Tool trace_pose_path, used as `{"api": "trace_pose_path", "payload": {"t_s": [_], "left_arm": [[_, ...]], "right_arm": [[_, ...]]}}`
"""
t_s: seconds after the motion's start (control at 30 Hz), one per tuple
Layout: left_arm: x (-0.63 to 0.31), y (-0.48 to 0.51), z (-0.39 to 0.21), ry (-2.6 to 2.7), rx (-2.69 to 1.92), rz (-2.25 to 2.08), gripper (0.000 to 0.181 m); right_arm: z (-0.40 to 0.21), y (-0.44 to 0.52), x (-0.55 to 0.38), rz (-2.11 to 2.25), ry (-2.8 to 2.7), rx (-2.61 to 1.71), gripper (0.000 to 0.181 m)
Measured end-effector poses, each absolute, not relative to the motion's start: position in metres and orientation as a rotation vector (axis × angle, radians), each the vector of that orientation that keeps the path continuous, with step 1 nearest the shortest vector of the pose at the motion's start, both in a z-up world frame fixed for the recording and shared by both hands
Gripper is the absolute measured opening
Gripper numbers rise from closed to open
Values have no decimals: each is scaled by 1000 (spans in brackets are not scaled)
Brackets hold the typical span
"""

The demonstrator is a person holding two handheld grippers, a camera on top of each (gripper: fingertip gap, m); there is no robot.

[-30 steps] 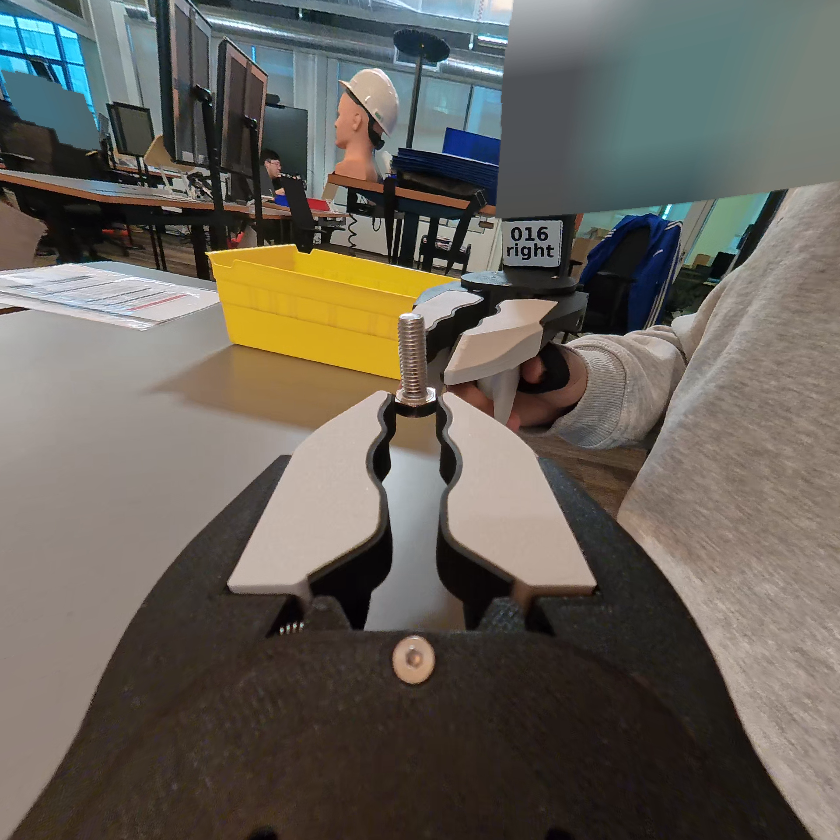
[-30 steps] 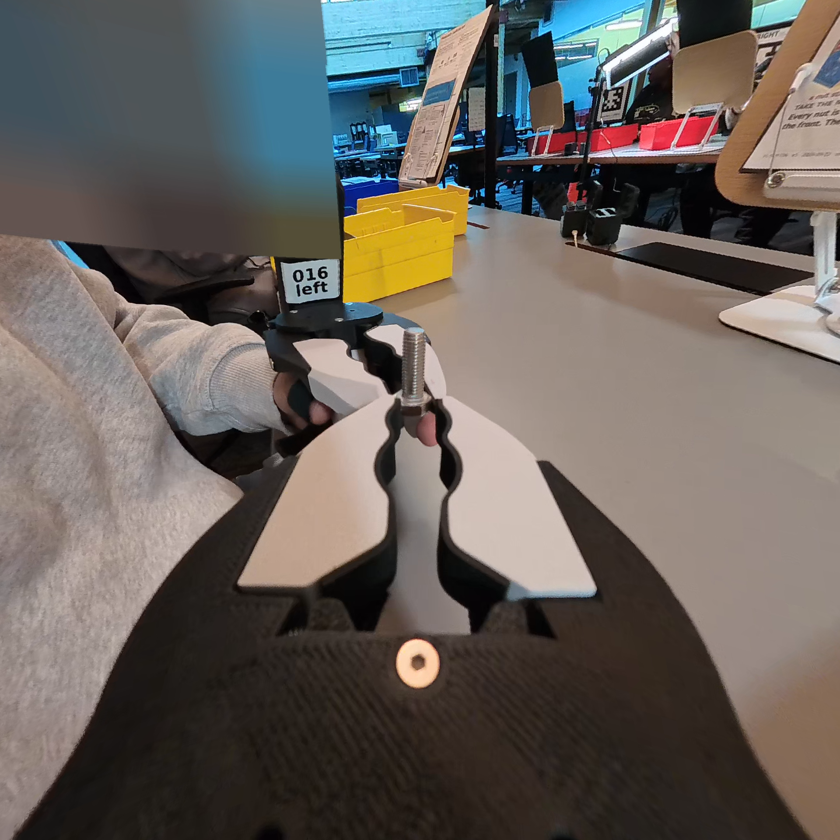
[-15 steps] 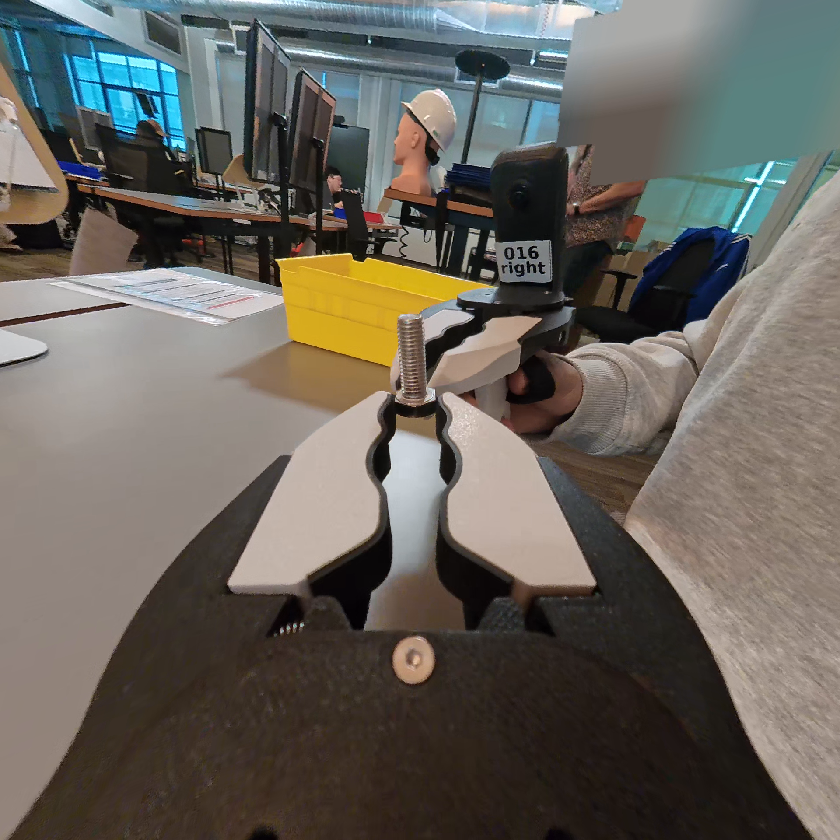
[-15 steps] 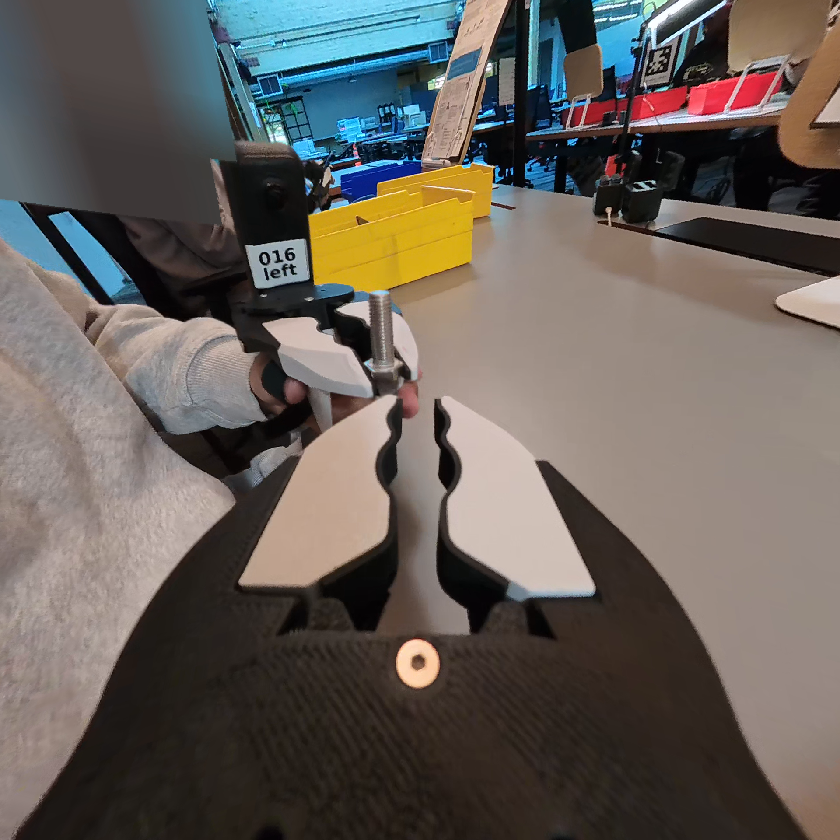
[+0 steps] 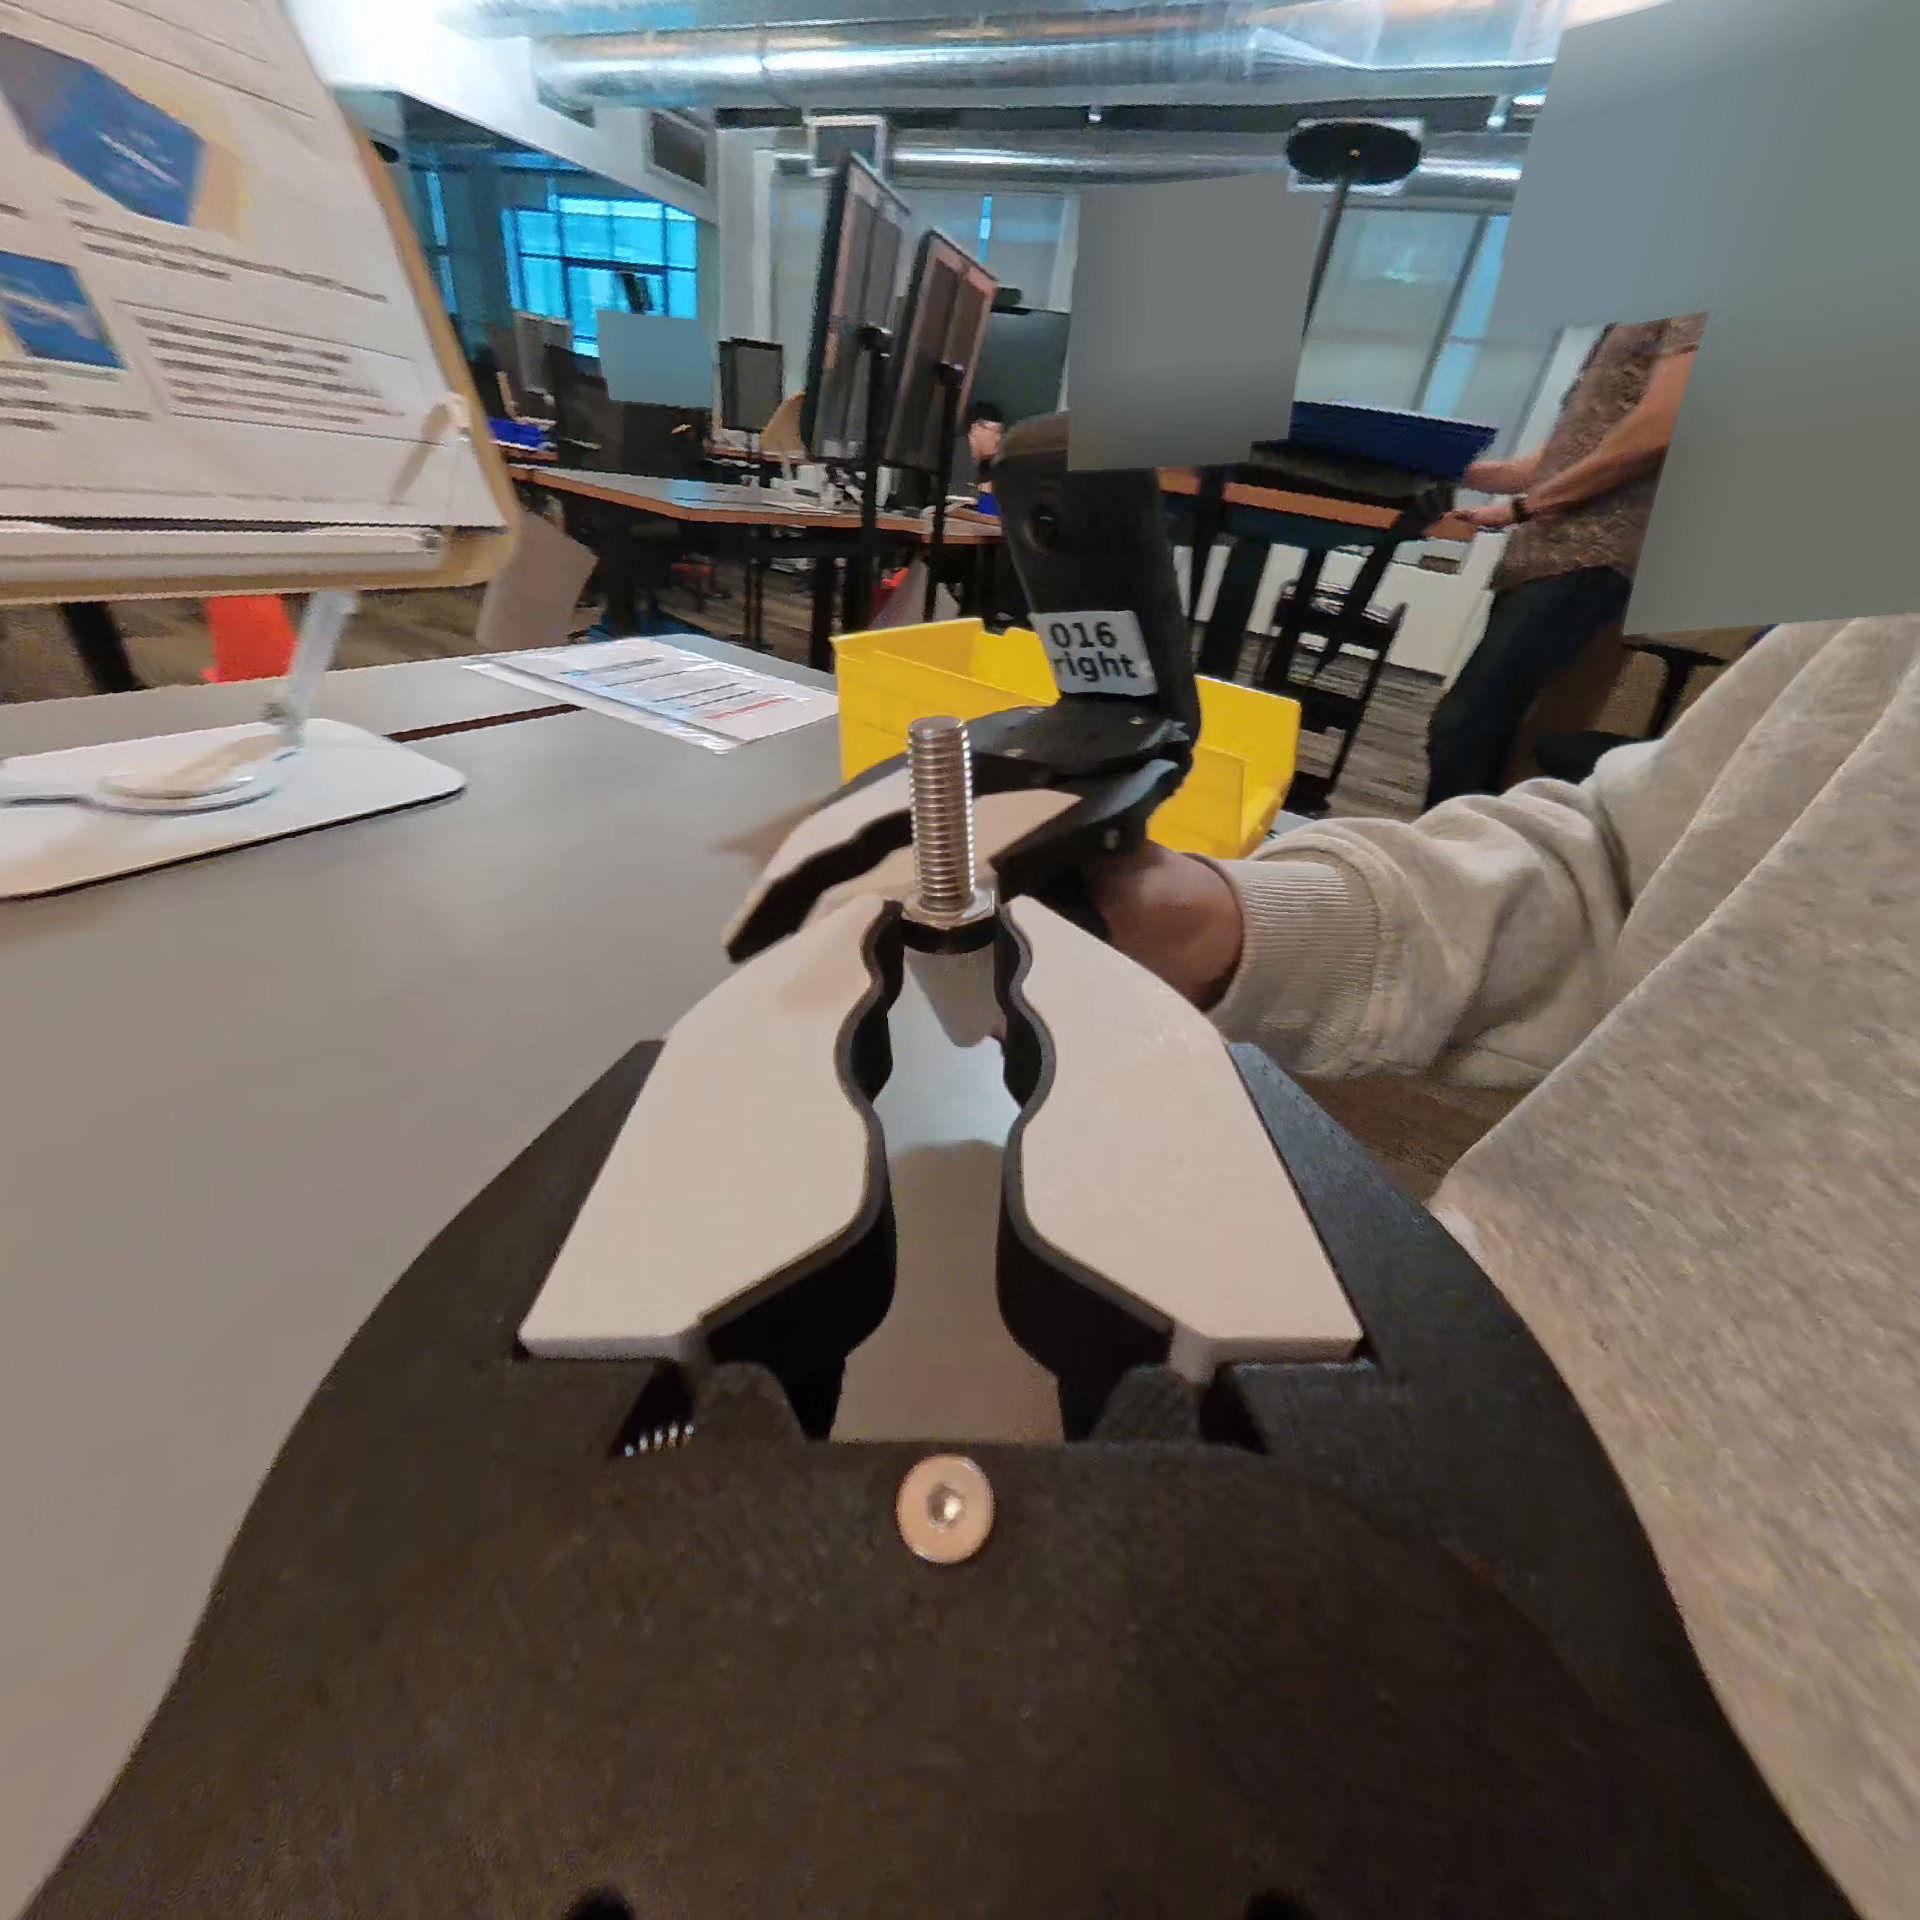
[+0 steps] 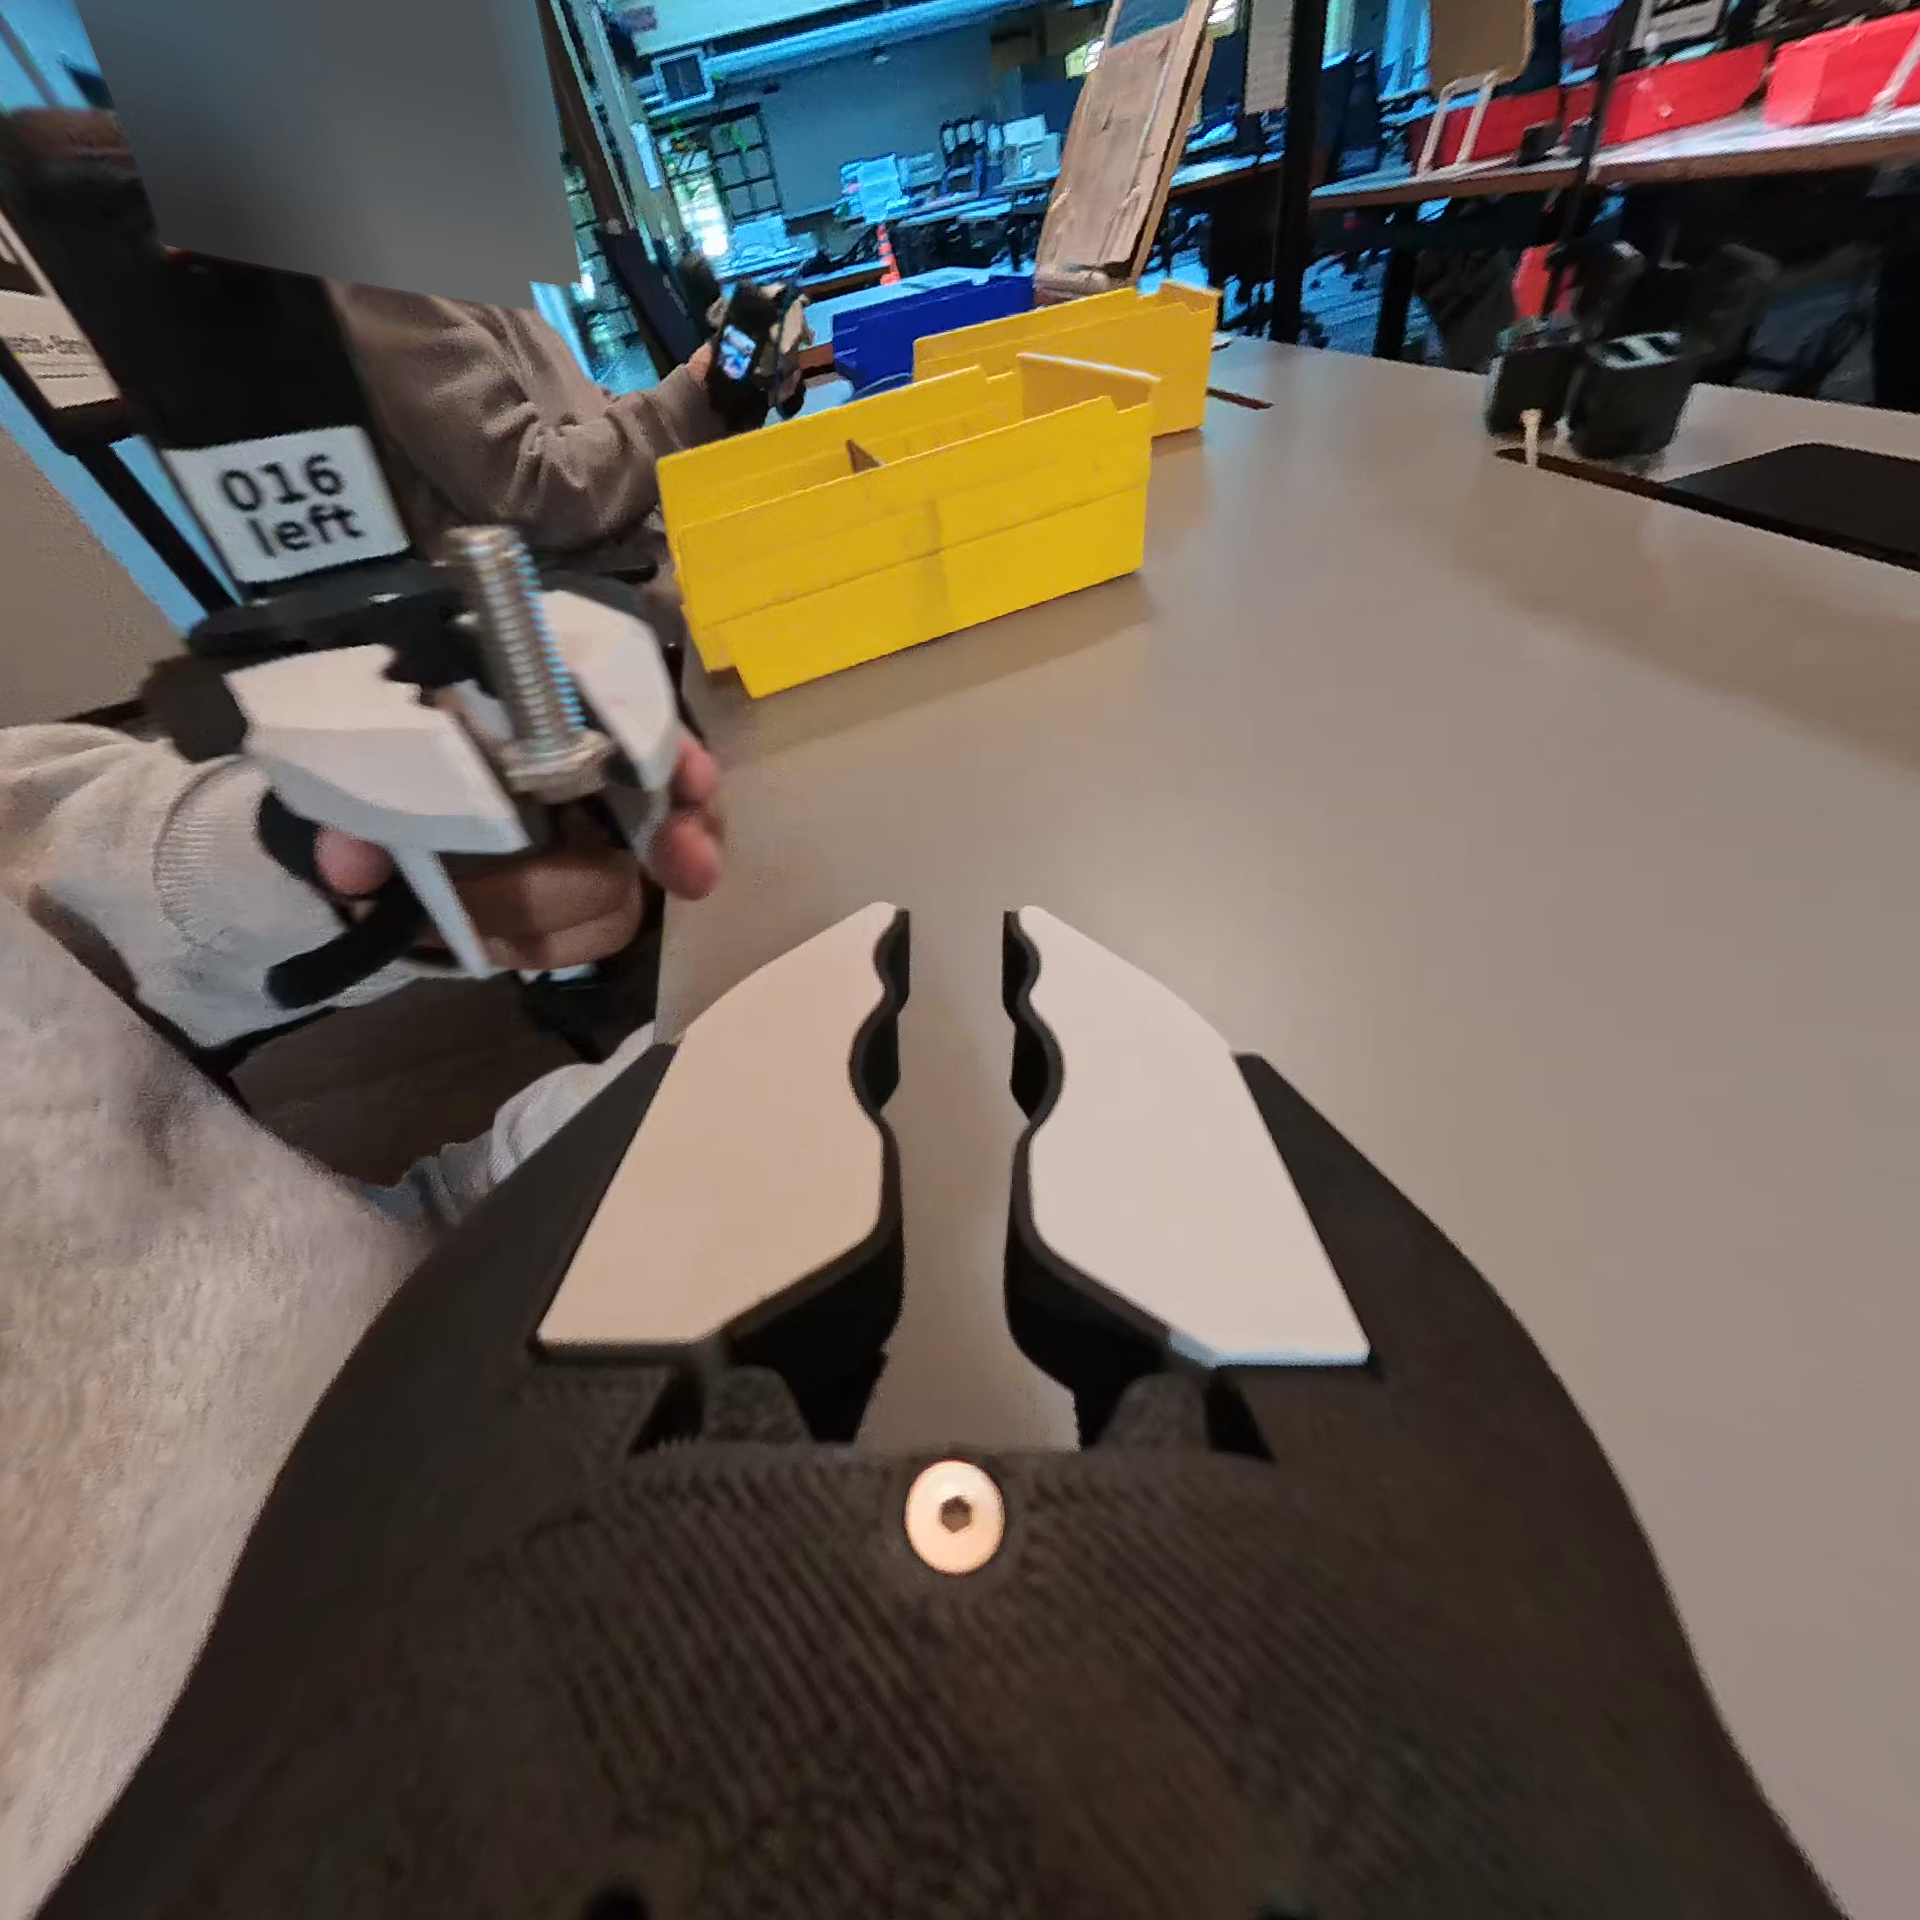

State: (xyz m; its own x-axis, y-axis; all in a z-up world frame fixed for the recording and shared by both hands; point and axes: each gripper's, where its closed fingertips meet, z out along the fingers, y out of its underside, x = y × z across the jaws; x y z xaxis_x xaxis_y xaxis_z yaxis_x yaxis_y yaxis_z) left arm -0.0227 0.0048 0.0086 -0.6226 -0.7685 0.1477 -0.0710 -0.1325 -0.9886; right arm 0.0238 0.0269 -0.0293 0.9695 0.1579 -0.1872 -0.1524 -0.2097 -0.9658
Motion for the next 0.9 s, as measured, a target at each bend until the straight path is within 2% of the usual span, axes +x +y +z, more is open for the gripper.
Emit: {"api": "trace_pose_path", "payload": {"t_s": [0.27,0.4,0.6,0.9], "left_arm": [[-69,66,-1,1499,-1069,-1611,17],[-70,79,-2,1478,-1072,-1599,16],[-69,93,-1,1435,-1097,-1604,16],[-66,101,-9,1412,-1157,-1633,17]], "right_arm": [[-2,143,-13,441,-190,-1746,17],[-3,170,-39,532,-208,-1715,16],[-24,169,-38,527,-213,-1773,16],[25,113,-56,705,-283,-1533,25]]}}
